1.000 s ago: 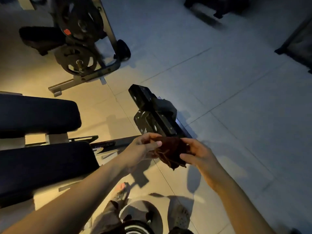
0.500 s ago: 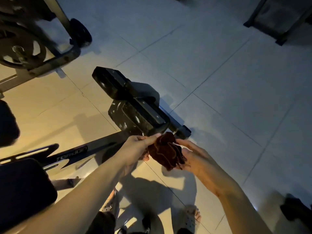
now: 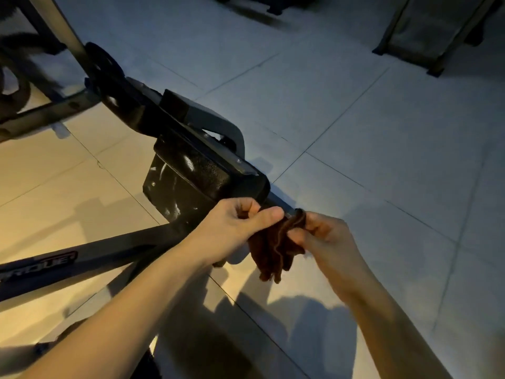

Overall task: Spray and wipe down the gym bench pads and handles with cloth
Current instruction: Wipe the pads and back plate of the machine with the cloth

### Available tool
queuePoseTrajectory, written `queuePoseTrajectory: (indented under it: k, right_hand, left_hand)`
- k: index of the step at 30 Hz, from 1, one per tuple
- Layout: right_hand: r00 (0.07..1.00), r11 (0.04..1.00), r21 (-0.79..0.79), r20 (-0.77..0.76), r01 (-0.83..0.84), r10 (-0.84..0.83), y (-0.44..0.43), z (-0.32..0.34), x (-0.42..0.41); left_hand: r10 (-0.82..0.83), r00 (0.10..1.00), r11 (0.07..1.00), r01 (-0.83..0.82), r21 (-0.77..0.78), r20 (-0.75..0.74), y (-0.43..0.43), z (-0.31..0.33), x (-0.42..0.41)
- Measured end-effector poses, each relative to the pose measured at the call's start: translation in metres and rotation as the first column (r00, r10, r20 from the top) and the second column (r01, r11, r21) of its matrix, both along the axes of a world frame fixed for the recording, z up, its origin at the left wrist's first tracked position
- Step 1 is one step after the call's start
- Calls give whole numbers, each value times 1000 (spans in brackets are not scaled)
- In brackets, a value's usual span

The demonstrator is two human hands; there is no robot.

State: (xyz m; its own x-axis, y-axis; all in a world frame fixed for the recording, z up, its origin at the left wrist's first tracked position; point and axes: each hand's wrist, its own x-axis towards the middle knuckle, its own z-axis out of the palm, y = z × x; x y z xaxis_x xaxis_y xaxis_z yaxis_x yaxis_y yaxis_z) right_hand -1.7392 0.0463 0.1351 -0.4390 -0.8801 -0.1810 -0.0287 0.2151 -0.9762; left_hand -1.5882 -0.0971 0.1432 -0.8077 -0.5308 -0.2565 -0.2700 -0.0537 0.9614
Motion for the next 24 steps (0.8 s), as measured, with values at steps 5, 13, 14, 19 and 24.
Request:
queuePoseTrajectory:
  k: [5,13,14,19,24]
  right_hand:
    - [999,998,-60,43,-31,34,-2,-49,-25]
    - [973,968,-206,154,-141,174,24,-42,-27]
    - [987,969,-204,54,-139,152,25,-37,-17]
    - [899,982,-19,-406,-188,164,25,-15,45]
    - [913,948,-18,-273,-318,301,47,-3,49]
  left_hand:
    - [-90,994,996,89,-33,-53,2,-44,10]
    - [-101,993,986,91,-141,-64,17,-37,32]
    - [-105,993,980,95,-173,-49,21,-29,38]
    - [-143,989,951,147,-273,35,31,4,63]
    - [-197,979,962,185,-199,-43,21,19,94]
